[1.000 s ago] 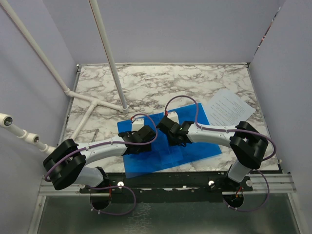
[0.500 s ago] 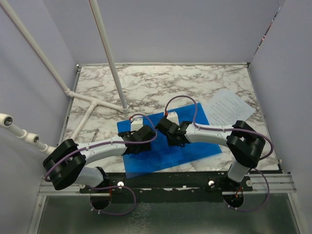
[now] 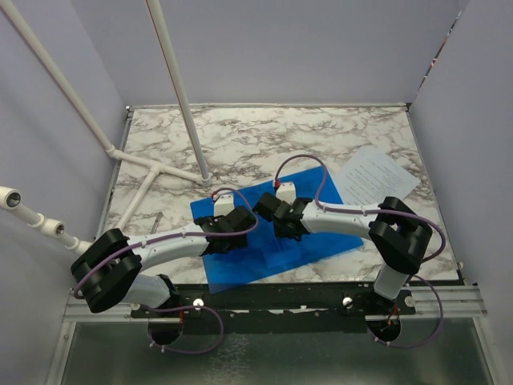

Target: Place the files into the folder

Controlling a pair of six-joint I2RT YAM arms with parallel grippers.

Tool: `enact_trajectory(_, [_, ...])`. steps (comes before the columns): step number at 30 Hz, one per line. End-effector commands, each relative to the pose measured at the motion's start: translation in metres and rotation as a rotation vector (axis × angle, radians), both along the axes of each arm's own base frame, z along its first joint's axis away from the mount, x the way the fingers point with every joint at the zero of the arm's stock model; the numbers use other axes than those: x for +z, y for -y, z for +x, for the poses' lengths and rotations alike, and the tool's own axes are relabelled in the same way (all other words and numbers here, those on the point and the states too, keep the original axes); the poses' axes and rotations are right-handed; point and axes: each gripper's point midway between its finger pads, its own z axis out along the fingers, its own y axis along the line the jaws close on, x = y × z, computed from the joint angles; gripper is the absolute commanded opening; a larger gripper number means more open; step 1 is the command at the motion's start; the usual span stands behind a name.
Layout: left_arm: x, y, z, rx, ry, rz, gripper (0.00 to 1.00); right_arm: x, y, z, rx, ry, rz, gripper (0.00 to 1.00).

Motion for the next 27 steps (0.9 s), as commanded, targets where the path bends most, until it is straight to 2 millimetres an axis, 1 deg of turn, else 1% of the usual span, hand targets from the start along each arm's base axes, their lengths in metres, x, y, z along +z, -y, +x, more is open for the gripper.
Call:
enact_trajectory(1, [-0.047,-0.033,-0.053,-0.026,-0.231,0.116,0.71,-0.017,0.058,-0.016,-0.034,-0.02,-0.288,0.0])
enact_trajectory(10, [-0.047,-0.033,-0.054,-0.025,-0.231,0.112,0.7,0.007,0.045,-0.001,-0.052,0.049,-0.232,0.0])
enact_trajectory(13, [-0.046,-0.032,-0.054,-0.028,-0.229,0.108,0.7,0.018,0.033,0.003,-0.042,0.065,-0.173,0.0])
enact_trajectory(18, [-0.044,-0.029,-0.052,-0.037,-0.225,0.101,0.7,0.044,0.017,0.01,-0.04,0.112,-0.065,0.0])
enact_trajectory(23, [-0.04,-0.027,-0.05,-0.051,-0.21,0.096,0.7,0.07,0.013,0.015,-0.04,0.161,0.01,0.0])
enact_trajectory(27, [-0.037,-0.026,-0.049,-0.062,-0.206,0.095,0.7,0.087,0.017,0.018,-0.041,0.194,0.042,0.02])
